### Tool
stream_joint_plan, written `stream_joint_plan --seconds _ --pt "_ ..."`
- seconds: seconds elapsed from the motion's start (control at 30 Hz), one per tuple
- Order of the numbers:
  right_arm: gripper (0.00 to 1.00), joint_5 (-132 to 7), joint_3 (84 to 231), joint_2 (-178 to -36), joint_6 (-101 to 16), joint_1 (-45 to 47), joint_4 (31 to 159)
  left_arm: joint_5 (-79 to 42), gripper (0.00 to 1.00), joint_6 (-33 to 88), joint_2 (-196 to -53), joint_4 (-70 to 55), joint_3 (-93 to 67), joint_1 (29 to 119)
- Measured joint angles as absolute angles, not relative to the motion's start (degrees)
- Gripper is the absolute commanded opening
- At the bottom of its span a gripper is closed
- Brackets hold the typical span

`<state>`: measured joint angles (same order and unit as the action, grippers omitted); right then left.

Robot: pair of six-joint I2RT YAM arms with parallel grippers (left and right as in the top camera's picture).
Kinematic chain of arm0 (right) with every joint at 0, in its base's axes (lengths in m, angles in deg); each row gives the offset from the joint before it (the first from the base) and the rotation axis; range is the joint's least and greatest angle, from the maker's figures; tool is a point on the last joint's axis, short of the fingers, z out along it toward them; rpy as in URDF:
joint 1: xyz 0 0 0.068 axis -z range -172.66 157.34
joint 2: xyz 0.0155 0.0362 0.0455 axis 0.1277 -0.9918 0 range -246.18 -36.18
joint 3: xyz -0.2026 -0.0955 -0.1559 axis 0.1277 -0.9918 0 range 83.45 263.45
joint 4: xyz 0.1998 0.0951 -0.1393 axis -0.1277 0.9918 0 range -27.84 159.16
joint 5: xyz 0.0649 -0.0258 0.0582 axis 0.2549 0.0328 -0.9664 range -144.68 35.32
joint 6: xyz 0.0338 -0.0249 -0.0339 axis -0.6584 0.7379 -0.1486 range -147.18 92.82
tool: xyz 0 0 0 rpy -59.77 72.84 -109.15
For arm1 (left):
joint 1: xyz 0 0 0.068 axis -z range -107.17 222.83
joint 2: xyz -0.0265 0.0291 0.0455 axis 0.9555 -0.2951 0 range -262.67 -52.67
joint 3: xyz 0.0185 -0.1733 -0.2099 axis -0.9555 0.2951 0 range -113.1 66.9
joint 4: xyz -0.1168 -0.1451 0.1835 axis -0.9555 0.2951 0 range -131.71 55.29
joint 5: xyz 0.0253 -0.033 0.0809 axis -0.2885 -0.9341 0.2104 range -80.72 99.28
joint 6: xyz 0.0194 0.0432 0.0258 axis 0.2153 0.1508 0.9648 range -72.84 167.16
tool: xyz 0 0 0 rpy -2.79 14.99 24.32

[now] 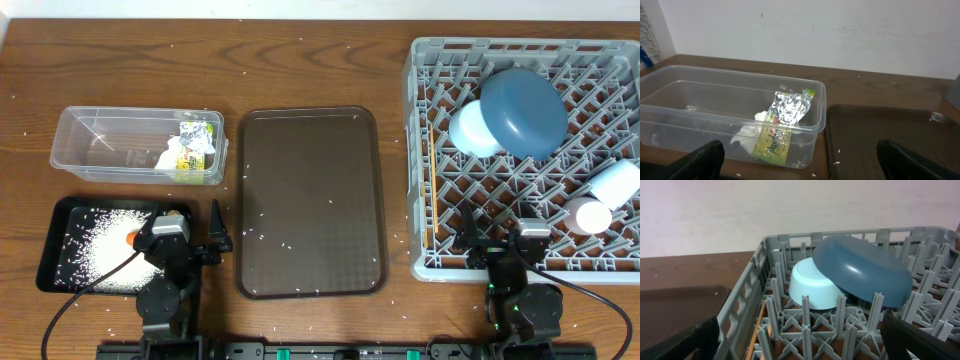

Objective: Sort waste into correct bins and load items into the dishwasher rack

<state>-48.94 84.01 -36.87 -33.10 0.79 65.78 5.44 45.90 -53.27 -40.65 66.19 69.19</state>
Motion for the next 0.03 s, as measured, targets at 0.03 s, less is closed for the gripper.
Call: stream_joint_plan --seconds 0.03 --pt "0.99 -48.9 84.0 -36.9 -33.1 0.8 65.8 5.4 0.98 45.9 -53.3 -40.6 66.2 69.2"
